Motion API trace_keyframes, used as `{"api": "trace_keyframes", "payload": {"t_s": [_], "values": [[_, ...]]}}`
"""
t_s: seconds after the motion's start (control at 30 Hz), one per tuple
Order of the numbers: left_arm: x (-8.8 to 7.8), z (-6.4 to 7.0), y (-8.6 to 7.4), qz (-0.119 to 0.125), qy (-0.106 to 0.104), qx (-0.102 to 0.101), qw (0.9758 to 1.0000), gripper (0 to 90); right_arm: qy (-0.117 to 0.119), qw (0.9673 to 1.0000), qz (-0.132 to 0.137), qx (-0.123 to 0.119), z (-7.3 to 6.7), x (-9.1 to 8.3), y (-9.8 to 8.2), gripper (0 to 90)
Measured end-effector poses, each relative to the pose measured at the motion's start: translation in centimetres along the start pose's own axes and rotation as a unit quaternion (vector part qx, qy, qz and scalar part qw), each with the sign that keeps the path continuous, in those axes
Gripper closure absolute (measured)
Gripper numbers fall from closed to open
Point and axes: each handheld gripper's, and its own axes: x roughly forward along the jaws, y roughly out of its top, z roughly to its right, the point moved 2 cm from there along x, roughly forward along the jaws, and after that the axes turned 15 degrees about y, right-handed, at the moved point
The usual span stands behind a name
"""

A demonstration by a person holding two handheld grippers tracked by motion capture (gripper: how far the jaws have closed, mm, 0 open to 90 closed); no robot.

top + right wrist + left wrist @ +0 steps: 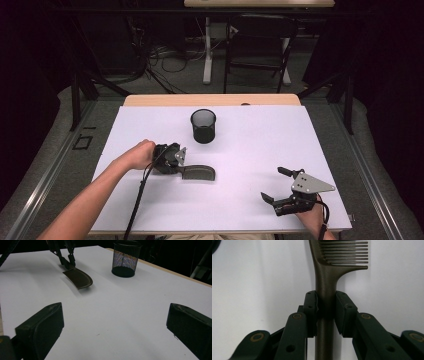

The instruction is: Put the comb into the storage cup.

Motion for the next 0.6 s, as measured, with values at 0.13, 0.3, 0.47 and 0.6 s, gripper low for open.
{"api": "trace_keyframes", "payload": {"t_s": [0.13,0.3,0.47,0.6], "values": [[-0.7,0.0,-0.3,0.020,0.005,-0.018,0.9996,72.8,-0.001,1.0000,-0.001,0.000,0.0,0.0,0.0,0.8],[-1.5,0.1,-0.6,0.043,0.010,-0.037,0.9983,72.8,-0.002,1.0000,-0.002,0.001,0.0,0.0,0.0,0.8],[-2.2,0.4,-0.9,0.064,0.013,-0.062,0.9959,72.8,-0.002,1.0000,-0.003,0.002,0.0,0.1,0.0,0.8],[-2.6,0.4,-1.0,0.077,0.013,-0.078,0.9939,72.7,-0.003,1.0000,-0.003,0.002,0.1,0.1,0.0,0.8]]}}
